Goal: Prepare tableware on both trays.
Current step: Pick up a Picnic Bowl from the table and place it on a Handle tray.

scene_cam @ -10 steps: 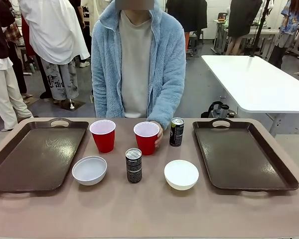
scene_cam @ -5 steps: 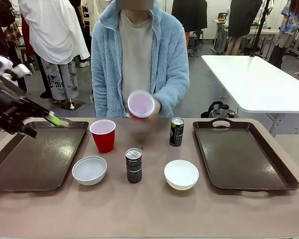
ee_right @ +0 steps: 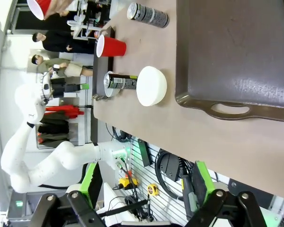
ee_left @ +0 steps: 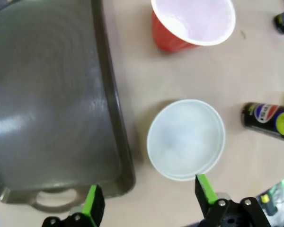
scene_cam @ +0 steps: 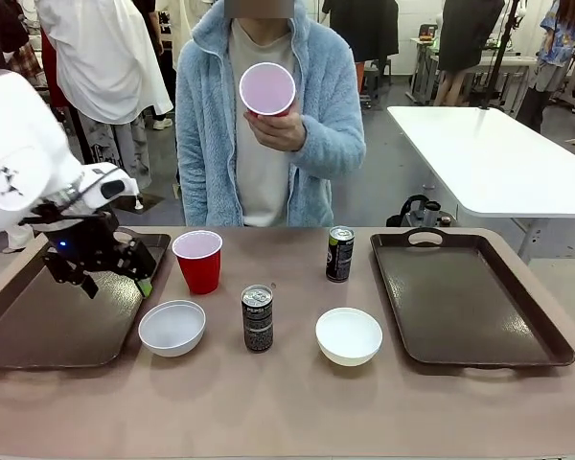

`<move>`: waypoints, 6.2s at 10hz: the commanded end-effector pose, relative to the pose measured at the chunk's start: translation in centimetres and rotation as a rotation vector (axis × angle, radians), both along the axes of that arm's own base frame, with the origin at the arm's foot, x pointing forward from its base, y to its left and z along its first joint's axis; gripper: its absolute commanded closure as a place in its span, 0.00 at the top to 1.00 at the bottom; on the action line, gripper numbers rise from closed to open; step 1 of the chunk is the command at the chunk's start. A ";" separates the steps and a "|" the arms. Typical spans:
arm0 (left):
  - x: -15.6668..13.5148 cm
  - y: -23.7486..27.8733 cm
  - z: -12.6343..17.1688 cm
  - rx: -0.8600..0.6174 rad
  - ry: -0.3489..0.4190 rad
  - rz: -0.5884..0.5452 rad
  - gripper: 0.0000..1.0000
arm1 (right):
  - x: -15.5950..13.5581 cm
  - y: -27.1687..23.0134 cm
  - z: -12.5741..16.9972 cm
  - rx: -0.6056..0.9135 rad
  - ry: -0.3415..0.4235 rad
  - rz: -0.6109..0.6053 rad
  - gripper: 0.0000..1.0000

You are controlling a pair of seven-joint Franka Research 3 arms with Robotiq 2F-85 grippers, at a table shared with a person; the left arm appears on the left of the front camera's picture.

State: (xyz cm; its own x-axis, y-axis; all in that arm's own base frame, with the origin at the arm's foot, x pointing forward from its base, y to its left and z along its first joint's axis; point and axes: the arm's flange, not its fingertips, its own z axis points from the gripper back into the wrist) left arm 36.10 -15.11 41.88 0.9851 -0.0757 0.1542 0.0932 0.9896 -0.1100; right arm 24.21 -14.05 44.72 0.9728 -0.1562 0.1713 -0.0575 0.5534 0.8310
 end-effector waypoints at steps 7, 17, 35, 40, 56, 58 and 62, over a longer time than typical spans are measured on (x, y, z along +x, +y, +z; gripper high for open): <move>1.2 -1.4 -0.6 0.029 0.020 -0.065 1.00 | 0.3 0.1 0.1 0.013 0.002 -0.013 1.00; 8.2 -3.5 -7.2 0.085 0.118 -0.283 0.61 | 0.3 0.1 0.1 0.013 0.002 -0.013 1.00; -1.4 -1.6 3.0 0.008 -0.024 -0.209 0.00 | 0.3 0.1 0.1 0.013 0.002 -0.013 1.00; 3.4 9.6 9.1 -0.041 -0.096 -0.043 0.00 | 0.3 0.1 0.1 0.013 0.002 -0.013 1.00; 0.7 15.4 2.5 0.184 0.104 -0.265 0.03 | 0.3 0.1 0.1 0.013 0.002 -0.013 1.00; -6.7 16.1 4.5 0.341 0.121 -0.414 0.03 | 0.3 0.1 0.1 0.013 0.002 -0.013 1.00; -4.3 14.8 4.1 0.307 0.134 -0.336 0.03 | 0.3 0.1 0.1 0.013 0.002 -0.013 1.00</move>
State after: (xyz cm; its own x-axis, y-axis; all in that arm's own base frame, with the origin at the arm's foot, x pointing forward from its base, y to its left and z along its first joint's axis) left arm 30.24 0.02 47.16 0.8935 -0.4439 -0.0680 0.4489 0.8789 0.1614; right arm 24.23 -14.02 44.72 0.9730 -0.1556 0.1705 -0.0566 0.5551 0.8298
